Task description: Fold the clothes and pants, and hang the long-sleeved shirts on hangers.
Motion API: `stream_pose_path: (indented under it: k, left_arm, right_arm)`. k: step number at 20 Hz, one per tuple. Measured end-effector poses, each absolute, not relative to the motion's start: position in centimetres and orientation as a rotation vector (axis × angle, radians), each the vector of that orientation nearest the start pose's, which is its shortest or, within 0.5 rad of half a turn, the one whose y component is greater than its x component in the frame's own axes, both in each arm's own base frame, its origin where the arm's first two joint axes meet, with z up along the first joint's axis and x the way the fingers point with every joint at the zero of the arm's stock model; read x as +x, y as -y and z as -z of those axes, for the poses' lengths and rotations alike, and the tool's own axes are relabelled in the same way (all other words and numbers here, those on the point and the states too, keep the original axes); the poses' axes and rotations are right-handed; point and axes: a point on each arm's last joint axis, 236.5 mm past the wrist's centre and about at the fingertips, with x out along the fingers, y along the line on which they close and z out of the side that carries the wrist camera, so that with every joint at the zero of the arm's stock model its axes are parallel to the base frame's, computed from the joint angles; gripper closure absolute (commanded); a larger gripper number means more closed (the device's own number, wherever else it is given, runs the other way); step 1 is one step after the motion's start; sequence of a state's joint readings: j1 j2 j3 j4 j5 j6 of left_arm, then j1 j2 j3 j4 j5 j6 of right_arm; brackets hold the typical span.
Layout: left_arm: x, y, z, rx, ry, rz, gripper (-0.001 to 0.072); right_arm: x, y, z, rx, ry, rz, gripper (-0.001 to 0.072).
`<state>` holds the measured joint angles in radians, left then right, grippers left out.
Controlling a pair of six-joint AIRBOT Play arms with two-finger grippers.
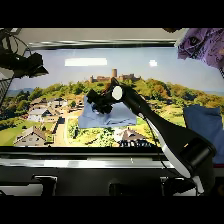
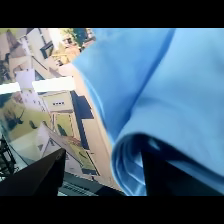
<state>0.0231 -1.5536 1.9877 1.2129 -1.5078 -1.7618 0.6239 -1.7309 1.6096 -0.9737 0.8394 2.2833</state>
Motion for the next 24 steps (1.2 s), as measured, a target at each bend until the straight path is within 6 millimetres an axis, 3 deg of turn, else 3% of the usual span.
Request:
stream_pose_path:
  k: [3,8,10,12,15,18,21,24]
  left_arm:
    - [46.9,7.2,-17.9,-0.395,-1.088,0.188,0.0689]
    - [47.0,7.2,-17.7,-0.396,-1.092,0.187,0.0689]
    - [47.1,7.2,-17.6,-0.396,-1.094,0.187,0.0689]
    - [47.1,7.2,-17.6,-0.396,-1.095,0.187,0.0689]
    - [47.1,7.2,-17.6,-0.396,-1.095,0.187,0.0689]
    - [47.1,7.2,-17.6,-0.393,-1.094,0.188,0.0689]
    - [47.1,7.2,-17.6,-0.389,-1.094,0.191,0.0689]
    - [47.1,7.2,-17.6,-0.388,-1.093,0.192,0.0689]
  right_arm:
    - [41.0,-40.3,-5.7,0.862,-1.284,-0.411,0.0166]
    - [41.5,-38.0,-11.9,0.836,-1.156,-0.495,0.0166]
    - [42.4,-35.4,-13.9,0.831,-1.112,-0.483,0.0164]
    - [43.8,-31.2,-14.7,0.818,-1.09,-0.44,0.0156]
    - [46.1,-22.5,-13.9,0.785,-1.096,-0.342,0.0156]
    - [46.7,-14.3,-11.1,0.756,-1.165,-0.282,0.0156]
    - [46.0,-10.1,-7.3,0.776,-1.259,-0.309,0.0158]
    - [45.0,-9.2,-2.6,0.799,-1.352,-0.374,0.0159]
